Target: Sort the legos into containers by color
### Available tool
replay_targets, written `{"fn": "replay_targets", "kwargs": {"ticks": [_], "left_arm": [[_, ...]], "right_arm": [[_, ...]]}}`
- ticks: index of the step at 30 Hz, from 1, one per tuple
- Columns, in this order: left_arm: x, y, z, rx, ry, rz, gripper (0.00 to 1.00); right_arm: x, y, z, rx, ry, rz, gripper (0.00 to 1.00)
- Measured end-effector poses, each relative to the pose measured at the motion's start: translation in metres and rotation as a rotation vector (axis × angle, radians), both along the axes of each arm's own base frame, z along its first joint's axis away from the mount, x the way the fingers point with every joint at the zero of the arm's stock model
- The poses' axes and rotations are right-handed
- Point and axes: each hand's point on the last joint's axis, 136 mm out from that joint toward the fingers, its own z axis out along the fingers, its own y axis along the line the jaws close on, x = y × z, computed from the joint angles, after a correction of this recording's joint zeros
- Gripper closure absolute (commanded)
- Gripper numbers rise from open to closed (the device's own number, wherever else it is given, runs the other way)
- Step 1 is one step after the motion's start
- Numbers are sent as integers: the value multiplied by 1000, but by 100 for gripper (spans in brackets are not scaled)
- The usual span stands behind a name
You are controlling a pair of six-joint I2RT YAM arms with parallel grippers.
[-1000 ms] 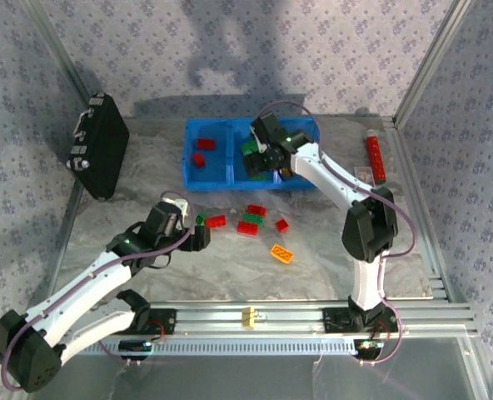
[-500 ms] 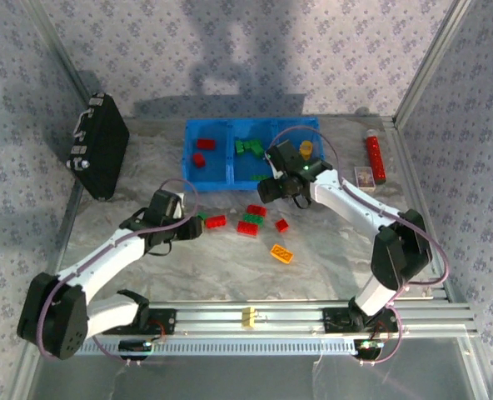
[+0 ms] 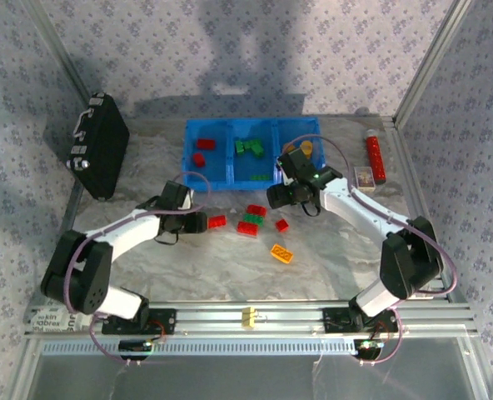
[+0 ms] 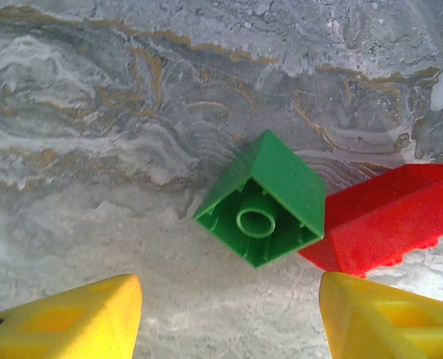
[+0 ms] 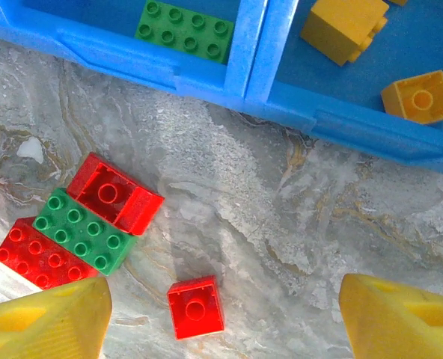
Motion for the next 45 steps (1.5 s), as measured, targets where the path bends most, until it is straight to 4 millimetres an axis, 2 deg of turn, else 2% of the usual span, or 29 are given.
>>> {"fn": "replay_targets", "kwargs": {"ticks": [7, 18, 22, 29, 34, 39, 45], "left_arm": [[10, -4, -9, 25, 20, -28, 37], [26, -12, -11, 31, 23, -56, 38], [32, -17, -11, 27, 25, -67, 42], [30, -22, -15, 39, 37, -91, 63], [30, -22, -13, 53, 29, -96, 70], [27, -21, 0, 60, 12, -96, 71], [32, -23, 33, 38, -69, -95, 71]], "right_arm": [[-3, -7, -9, 3, 12, -14, 19], [1, -4, -8, 24, 0, -15, 19], [0, -4, -9, 27, 5, -14, 19], [0, -6, -10, 26, 8, -18, 20], [-3, -9, -14, 24, 17, -20, 21], [-4, -11, -14, 24, 17, -24, 21], [-6, -18, -9, 36, 3, -43, 21]]}}
